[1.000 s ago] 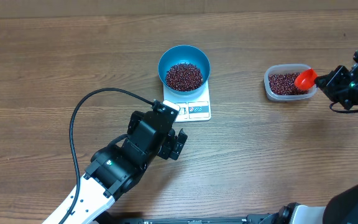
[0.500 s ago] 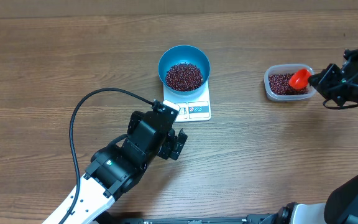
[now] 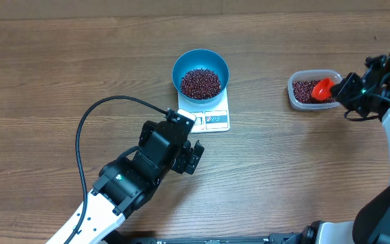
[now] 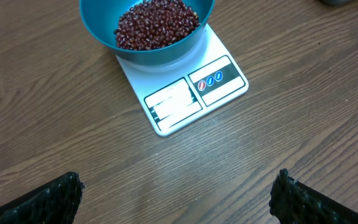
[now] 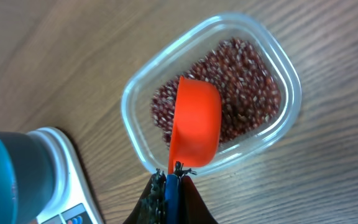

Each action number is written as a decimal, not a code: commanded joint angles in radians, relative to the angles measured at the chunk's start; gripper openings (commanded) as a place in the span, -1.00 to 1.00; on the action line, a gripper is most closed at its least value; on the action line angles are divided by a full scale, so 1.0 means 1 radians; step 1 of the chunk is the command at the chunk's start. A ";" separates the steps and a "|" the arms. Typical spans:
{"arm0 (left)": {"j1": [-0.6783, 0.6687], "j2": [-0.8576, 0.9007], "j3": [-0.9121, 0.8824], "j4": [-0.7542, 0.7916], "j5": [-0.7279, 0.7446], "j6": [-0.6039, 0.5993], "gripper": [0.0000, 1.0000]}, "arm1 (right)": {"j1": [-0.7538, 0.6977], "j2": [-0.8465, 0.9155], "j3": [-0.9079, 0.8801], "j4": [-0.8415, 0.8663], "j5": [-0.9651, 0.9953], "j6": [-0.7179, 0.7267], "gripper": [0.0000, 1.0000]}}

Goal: Scoop item into bowl and weigh 150g on scale

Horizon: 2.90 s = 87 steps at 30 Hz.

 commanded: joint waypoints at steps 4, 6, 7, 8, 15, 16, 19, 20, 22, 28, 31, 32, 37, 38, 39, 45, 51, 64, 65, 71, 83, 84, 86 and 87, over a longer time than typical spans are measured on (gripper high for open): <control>0.000 0.007 -0.005 0.001 0.005 0.011 0.99 | 0.000 0.000 -0.085 0.058 0.004 0.060 -0.93; 0.000 0.007 -0.005 0.001 0.005 0.012 0.99 | 0.000 0.000 -0.104 0.076 0.005 0.060 -0.93; 0.000 0.007 -0.005 0.001 0.005 0.011 0.99 | 0.000 0.000 -0.116 0.087 0.005 0.060 -0.93; 0.000 0.007 -0.005 0.001 0.005 0.011 0.99 | 0.000 0.000 -0.124 0.093 0.005 0.060 -0.93; 0.000 0.007 -0.005 0.001 0.005 0.011 0.99 | 0.000 0.000 -0.148 0.112 0.005 0.060 -0.46; 0.000 0.007 -0.005 0.001 0.005 0.012 0.99 | 0.000 0.000 -0.148 0.112 0.005 0.060 -0.31; 0.000 0.007 -0.005 0.001 0.005 0.011 0.99 | 0.000 0.000 -0.148 0.112 0.005 0.060 -0.03; 0.000 0.007 -0.005 0.001 0.005 0.011 0.99 | 0.000 0.000 -0.148 0.112 0.005 0.060 0.01; 0.000 0.007 -0.005 0.001 0.005 0.011 0.99 | 0.000 0.000 -0.147 0.112 0.005 0.060 0.06; 0.000 0.007 -0.005 0.001 0.005 0.011 0.99 | 0.000 0.000 -0.148 0.112 0.005 0.060 0.25; 0.000 0.007 -0.005 0.001 0.005 0.011 0.99 | 0.000 0.000 -0.148 0.111 0.005 0.059 0.36; 0.000 0.007 -0.005 0.001 0.005 0.011 0.99 | 0.000 0.000 -0.148 0.111 0.005 0.059 0.39; 0.000 0.007 -0.005 0.001 0.005 0.011 0.99 | 0.000 0.000 -0.148 0.109 0.014 0.055 0.41; 0.000 0.007 -0.005 0.001 0.005 0.011 0.99 | 0.000 0.000 -0.148 0.107 0.022 0.054 0.41; 0.000 0.007 -0.005 0.001 0.005 0.011 0.99 | 0.000 0.000 -0.148 0.103 0.030 0.051 0.41; 0.000 0.007 -0.005 0.001 0.005 0.011 0.99 | 0.000 0.000 -0.148 0.069 0.074 0.050 0.41; 0.000 0.007 -0.005 0.001 0.005 0.011 0.99 | 0.000 0.000 -0.148 0.048 0.080 0.047 0.43; 0.000 0.007 -0.005 0.001 0.005 0.011 0.99 | 0.000 0.000 -0.148 0.002 0.100 0.021 0.47; 0.000 0.007 -0.005 0.001 0.005 0.011 0.99 | 0.000 0.000 -0.148 0.001 0.100 0.021 0.47; 0.000 0.007 -0.005 0.001 0.005 0.011 0.99 | 0.000 0.000 -0.148 0.001 0.100 0.020 0.50; 0.000 0.007 -0.005 0.001 0.005 0.011 0.99 | 0.000 0.000 -0.148 0.037 0.077 -0.177 0.70; 0.000 0.007 -0.005 0.001 0.005 0.011 0.99 | 0.000 0.000 -0.148 0.043 0.063 -0.206 0.73; 0.000 0.007 -0.005 0.001 0.005 0.011 0.99 | 0.000 0.000 -0.148 0.055 0.026 -0.267 0.78; 0.000 0.007 -0.005 0.001 0.005 0.012 0.98 | 0.000 0.000 -0.148 0.060 0.006 -0.297 0.80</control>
